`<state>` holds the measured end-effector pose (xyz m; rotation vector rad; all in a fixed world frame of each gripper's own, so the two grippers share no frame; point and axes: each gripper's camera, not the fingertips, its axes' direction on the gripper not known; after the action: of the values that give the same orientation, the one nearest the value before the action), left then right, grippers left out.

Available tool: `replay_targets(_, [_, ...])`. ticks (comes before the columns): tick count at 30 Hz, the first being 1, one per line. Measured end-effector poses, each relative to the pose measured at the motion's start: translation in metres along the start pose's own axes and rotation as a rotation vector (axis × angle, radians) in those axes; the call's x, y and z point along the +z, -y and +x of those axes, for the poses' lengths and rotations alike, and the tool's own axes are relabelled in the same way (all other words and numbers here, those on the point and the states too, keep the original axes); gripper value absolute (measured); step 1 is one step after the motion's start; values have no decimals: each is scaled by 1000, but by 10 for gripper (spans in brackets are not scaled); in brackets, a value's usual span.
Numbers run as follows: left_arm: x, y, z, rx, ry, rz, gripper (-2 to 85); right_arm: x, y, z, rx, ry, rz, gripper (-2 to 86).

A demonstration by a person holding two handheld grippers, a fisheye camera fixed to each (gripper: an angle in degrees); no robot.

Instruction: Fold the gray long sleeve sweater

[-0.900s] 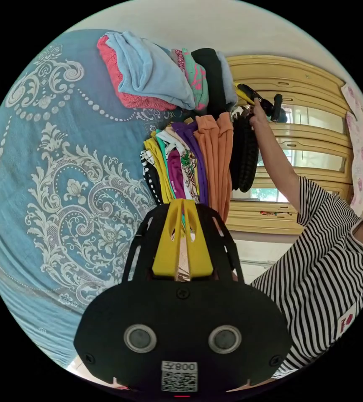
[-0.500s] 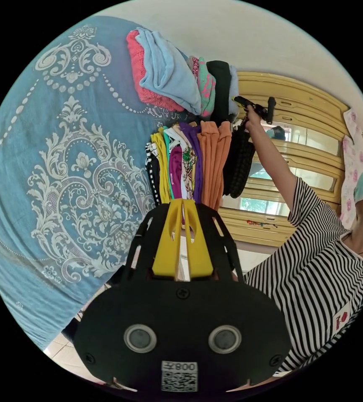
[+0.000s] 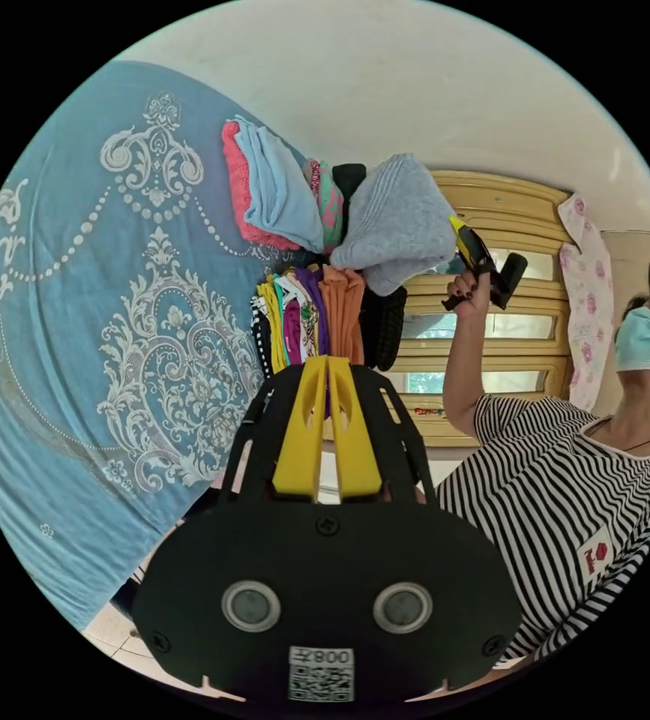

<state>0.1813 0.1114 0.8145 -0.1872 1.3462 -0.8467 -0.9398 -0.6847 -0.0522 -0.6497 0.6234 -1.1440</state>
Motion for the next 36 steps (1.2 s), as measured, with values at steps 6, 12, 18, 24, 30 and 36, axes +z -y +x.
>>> replay_targets(6, [-133,-95,-56,-112,92,78,1,177,-73,-180,-144,334,-284,9])
replay_targets(12, [-261,-221,-132,-365,138,218,2,333,-155,-211,179,725,-482,3])
replay_targets(18, [-326,-262,-175,-388,92,263,6,373,-167,-156,378,580,-338,44])
replay_targets(24, [-360,-240,-184,-235,60,228,10,456,-135,-140,391,387,-374,70])
replay_targets(30, [-396,-252,-199,-216,56,215,11,532,-133,-159,322,392,-531,29])
replay_targets(36, [-450,-258,-211,-223,73,263,17,534,-157,-182,319,561,-458,5])
